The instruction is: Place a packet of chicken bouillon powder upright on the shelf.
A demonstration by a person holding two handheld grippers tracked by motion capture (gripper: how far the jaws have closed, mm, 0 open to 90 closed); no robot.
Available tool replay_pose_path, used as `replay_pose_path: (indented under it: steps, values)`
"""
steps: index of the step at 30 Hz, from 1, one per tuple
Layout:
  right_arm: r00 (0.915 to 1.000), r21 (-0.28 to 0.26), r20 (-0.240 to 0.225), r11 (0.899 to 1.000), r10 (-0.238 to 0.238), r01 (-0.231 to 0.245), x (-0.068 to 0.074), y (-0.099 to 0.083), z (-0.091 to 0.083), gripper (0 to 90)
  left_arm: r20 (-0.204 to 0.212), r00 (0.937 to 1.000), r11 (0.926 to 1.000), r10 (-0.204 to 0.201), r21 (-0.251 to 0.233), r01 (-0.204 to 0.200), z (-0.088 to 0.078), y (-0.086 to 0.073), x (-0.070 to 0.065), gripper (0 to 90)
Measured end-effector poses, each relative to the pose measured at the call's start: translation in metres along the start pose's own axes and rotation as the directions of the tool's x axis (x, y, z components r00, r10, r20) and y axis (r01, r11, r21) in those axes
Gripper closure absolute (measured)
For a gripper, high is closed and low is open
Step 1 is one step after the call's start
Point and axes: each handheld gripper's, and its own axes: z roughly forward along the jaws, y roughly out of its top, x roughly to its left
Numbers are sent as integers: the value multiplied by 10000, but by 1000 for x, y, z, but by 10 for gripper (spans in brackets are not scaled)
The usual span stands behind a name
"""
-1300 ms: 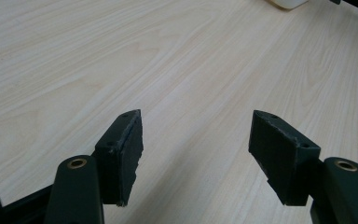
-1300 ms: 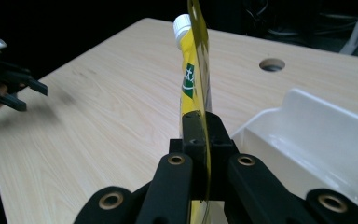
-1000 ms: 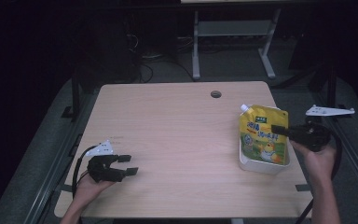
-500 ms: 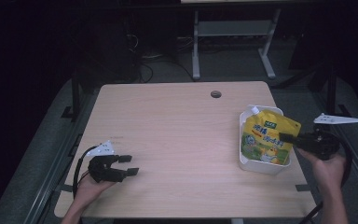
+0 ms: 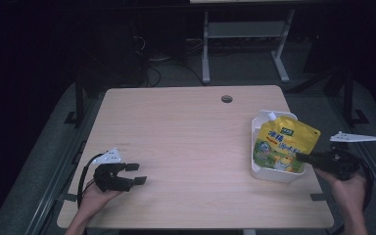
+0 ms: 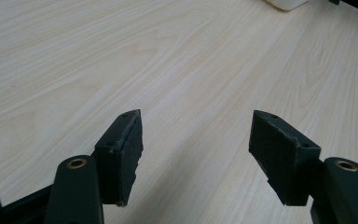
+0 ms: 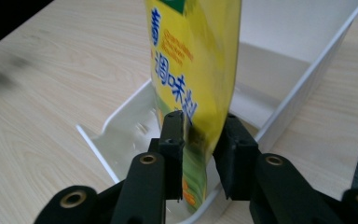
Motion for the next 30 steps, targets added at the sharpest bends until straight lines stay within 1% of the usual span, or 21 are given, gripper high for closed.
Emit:
replay_pose_path:
  steps: [3,6,8,11,17,20,22,26,30]
  values:
    - [9999,54,111,10000,-9,8,0,-3,3,793,-5,10000,10000,-24,-5,24,0,0,0,345]
    - [9996,100,289,9999,-73,70,0,-1,5,824,-21,10000,10000,-30,-9,30,0,0,1,345]
    - [9994,154,350,9999,-66,61,-1,1,5,829,-22,10000,10000,-23,-15,23,0,0,1,345]
    - [9982,222,598,9997,-97,84,-2,4,7,831,-25,10000,10000,-27,-33,27,0,0,1,346]
    - [9967,208,808,9998,-8,-9,-4,9,11,829,-25,10000,10000,-37,-49,36,0,0,1,345]
    - [9965,142,832,9999,71,-83,-5,11,12,817,-23,10000,10000,-61,-55,61,0,0,1,345]
    - [9970,76,768,9999,106,-112,-5,10,12,804,-18,10000,10000,-48,-62,47,-1,0,1,345]
    - [9980,-303,594,9993,232,-215,-5,8,6,741,-20,10000,10000,-38,-32,38,0,0,1,345]
    - [9979,-436,609,9989,214,-188,-3,8,-2,708,-5,10000,10000,2,-24,-2,0,0,0,345]
